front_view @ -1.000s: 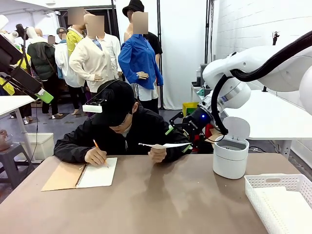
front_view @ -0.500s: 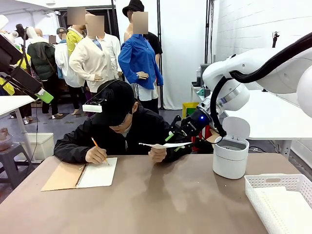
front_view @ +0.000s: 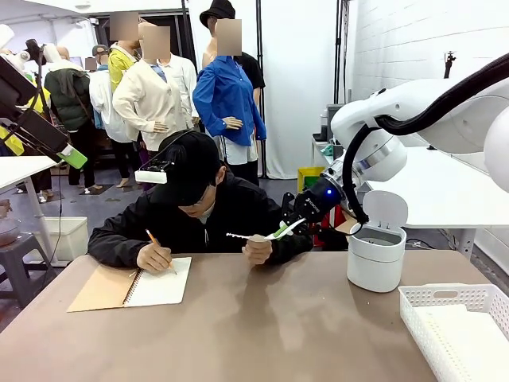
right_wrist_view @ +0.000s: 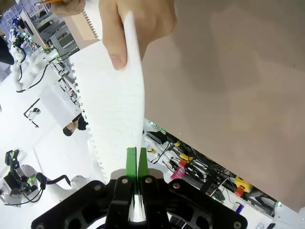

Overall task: Sort the paper based on its condition.
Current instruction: If a person hands you a paper, place it in the Organizing basket , and if it's crumpled, put it in the Trash can.

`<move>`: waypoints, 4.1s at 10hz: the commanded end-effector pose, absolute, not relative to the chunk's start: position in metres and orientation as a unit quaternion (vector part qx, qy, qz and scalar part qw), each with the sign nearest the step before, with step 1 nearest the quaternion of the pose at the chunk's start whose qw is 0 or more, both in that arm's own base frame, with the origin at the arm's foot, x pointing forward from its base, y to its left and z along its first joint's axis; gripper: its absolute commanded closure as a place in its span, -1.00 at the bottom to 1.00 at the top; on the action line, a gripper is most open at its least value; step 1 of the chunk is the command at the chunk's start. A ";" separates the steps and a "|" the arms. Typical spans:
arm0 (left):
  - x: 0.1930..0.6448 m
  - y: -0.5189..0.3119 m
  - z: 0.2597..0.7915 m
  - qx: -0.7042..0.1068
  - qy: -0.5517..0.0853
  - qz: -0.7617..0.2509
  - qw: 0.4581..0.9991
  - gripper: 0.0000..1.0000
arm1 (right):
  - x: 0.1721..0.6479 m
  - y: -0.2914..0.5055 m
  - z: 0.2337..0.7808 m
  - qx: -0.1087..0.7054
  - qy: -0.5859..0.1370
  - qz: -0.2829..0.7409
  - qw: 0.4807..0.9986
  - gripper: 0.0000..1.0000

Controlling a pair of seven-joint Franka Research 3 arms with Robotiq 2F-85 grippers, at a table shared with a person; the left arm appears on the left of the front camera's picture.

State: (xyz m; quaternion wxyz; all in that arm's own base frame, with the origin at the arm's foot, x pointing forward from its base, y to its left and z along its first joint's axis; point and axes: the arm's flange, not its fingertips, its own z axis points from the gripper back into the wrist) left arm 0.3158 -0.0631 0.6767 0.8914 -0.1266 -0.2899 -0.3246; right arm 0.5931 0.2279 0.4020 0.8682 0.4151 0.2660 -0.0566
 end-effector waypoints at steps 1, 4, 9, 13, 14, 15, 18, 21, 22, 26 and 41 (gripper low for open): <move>0.316 -0.063 0.677 -0.126 -0.292 -0.324 0.891 -1.00 | 0.594 0.226 0.405 0.431 0.275 -0.051 0.858 1.00; 0.316 -0.063 0.677 -0.126 -0.292 -0.324 0.891 -1.00 | 0.592 0.225 0.407 0.435 0.278 -0.046 0.855 1.00; 0.316 -0.063 0.677 -0.126 -0.292 -0.324 0.891 -1.00 | 0.562 0.234 0.485 0.408 0.230 0.063 0.881 1.00; 0.316 -0.063 0.677 -0.126 -0.292 -0.324 0.891 -1.00 | 0.515 0.217 0.571 0.371 0.123 0.188 0.901 1.00; 0.316 -0.063 0.677 -0.126 -0.292 -0.324 0.891 -1.00 | 0.499 0.208 0.591 0.327 0.084 0.242 0.909 1.00; 0.316 -0.063 0.677 -0.126 -0.292 -0.324 0.891 -1.00 | 0.482 0.200 0.606 0.291 0.046 0.273 0.916 1.00; 0.316 -0.063 0.677 -0.126 -0.292 -0.324 0.891 -1.00 | 0.448 0.172 0.645 0.237 -0.070 0.301 0.921 1.00; 0.316 -0.063 0.677 -0.126 -0.292 -0.324 0.891 -1.00 | 0.429 0.145 0.663 0.131 -0.188 0.343 0.911 1.00; 0.316 -0.063 0.677 -0.126 -0.292 -0.324 0.891 -1.00 | 0.430 0.136 0.667 0.114 -0.220 0.351 0.903 1.00; 0.316 -0.063 0.677 -0.126 -0.292 -0.324 0.891 -1.00 | 0.437 0.133 0.684 0.120 -0.210 0.343 0.908 1.00; 0.316 -0.063 0.677 -0.126 -0.292 -0.324 0.891 -1.00 | 0.362 -0.022 0.536 0.146 -0.126 0.101 0.976 1.00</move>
